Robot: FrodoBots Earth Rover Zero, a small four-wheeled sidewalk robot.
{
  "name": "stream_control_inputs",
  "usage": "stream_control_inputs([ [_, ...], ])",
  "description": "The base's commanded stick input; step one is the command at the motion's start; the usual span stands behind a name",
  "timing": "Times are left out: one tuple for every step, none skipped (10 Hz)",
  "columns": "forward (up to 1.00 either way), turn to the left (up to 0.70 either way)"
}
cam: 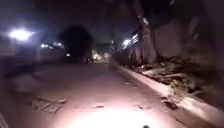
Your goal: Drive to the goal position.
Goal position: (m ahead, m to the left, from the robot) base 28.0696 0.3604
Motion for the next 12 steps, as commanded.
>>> stream_control_inputs([
  [0.7,0.01],
  [0.7,0.01],
  [0.7,0.01],
  [0.7,0.01],
  [0.7,0.11],
  [0.7,0.31],
  [0.7,0.33],
  [0.7,0.13],
  [0.7,0.01],
  [0.7,0.01],
  [0.7,0.01],
  [0.7,0.01],
])
